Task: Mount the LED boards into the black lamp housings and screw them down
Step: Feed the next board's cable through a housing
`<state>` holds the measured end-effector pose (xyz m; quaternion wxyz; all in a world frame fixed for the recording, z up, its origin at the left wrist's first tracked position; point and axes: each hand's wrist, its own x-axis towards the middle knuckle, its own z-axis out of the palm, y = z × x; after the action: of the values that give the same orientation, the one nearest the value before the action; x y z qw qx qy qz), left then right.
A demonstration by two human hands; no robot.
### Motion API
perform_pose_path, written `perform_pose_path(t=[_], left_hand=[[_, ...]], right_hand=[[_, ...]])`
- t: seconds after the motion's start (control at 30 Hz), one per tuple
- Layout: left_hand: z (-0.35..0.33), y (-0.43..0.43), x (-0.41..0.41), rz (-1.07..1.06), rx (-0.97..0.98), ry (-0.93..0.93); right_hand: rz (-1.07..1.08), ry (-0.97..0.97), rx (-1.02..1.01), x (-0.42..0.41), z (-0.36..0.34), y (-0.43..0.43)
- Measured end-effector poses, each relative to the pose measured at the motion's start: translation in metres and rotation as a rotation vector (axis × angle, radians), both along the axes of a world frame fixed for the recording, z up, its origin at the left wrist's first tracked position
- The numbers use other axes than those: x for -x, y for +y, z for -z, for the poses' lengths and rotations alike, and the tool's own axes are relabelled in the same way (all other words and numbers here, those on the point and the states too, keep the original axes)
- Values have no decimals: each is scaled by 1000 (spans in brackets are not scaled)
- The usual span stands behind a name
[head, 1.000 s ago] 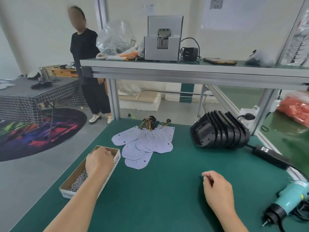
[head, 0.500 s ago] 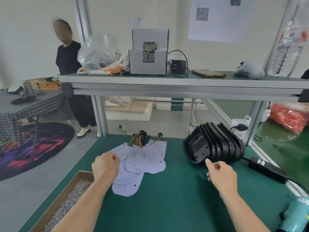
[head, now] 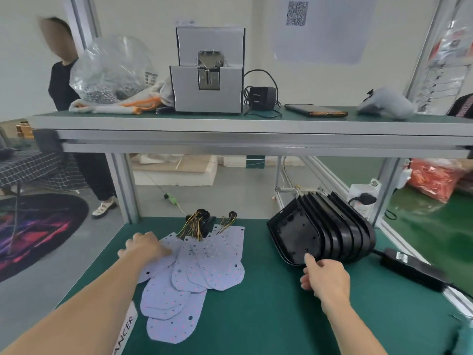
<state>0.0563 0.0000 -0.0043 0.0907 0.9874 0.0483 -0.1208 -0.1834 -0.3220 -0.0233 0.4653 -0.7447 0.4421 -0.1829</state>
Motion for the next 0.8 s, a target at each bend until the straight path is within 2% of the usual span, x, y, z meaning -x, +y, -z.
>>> perform_pose_path(t=[0.07, 0.2, 0.4, 0.63, 0.73, 0.8], left_hand=[[-2, 4, 0, 7, -1, 13], [-7, 11, 0, -5, 230, 26], [-30, 21, 7, 102, 217, -105], [-38, 29, 30, 213, -97, -399], [-47, 28, 40, 238, -150, -579], [-57, 26, 47, 242, -152, -627]], right_hand=[[2, 4, 16, 2, 1, 4], [-32, 34, 30, 9, 1, 11], [-118, 13, -34, 36, -4, 14], [-468, 166, -66, 74, -13, 8], [-592, 214, -155, 88, -18, 1], [-670, 282, -180, 97, -22, -3]])
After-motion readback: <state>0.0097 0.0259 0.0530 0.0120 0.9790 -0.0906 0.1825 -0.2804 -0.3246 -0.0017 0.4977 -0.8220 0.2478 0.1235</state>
